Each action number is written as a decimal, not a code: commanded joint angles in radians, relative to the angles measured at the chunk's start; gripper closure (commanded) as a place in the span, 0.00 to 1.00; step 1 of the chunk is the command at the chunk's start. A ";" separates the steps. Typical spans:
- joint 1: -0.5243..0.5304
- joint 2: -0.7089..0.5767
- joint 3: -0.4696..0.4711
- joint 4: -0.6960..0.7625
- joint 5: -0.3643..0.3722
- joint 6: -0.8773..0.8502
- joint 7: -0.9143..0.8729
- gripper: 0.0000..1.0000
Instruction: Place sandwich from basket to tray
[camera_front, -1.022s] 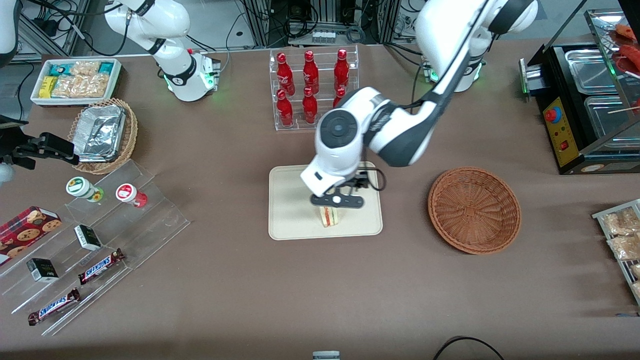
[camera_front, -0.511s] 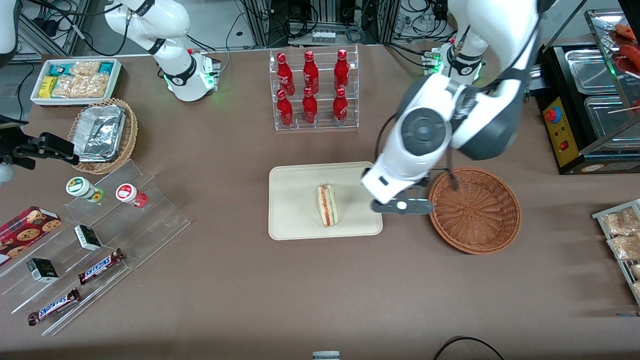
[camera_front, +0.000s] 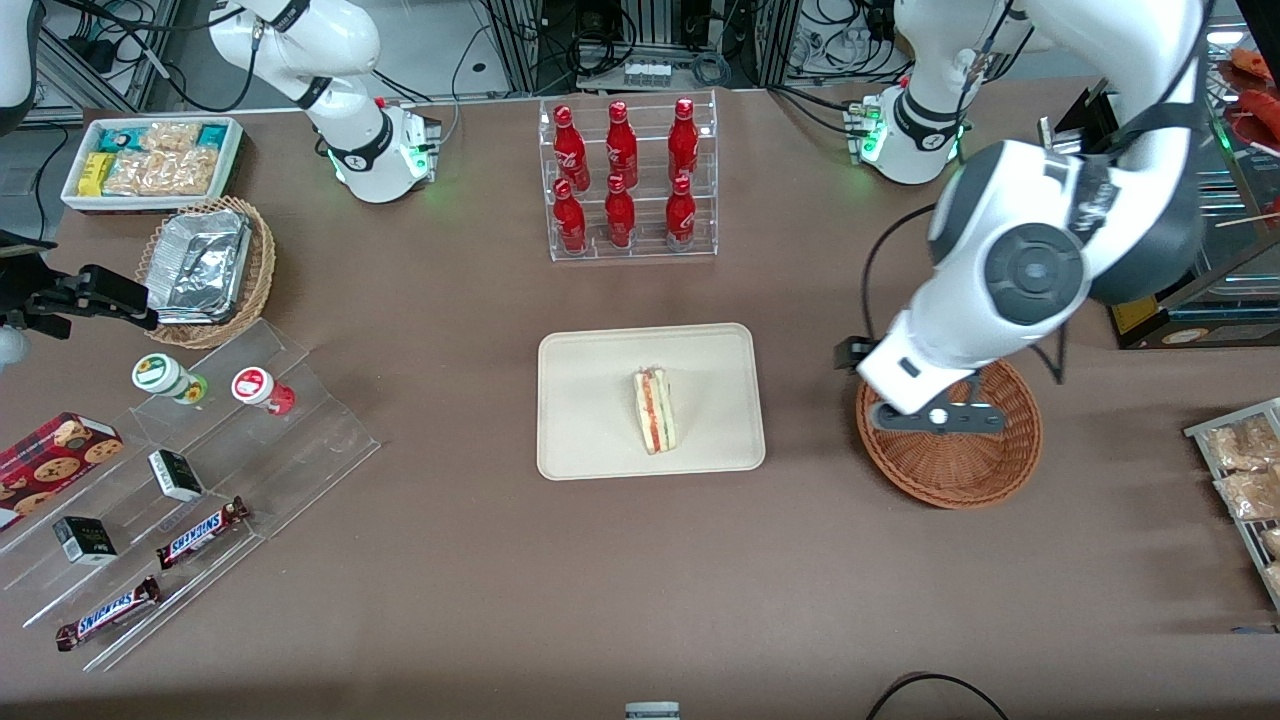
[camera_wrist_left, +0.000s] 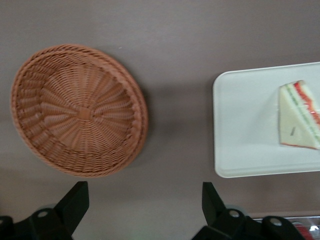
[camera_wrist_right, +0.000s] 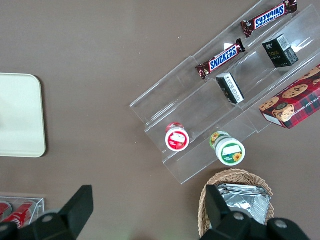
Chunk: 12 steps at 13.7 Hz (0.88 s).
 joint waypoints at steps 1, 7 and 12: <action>0.079 -0.121 -0.006 -0.136 -0.025 0.023 0.094 0.00; 0.201 -0.287 -0.004 -0.309 -0.060 0.004 0.229 0.00; 0.184 -0.355 0.063 -0.289 -0.057 -0.121 0.269 0.00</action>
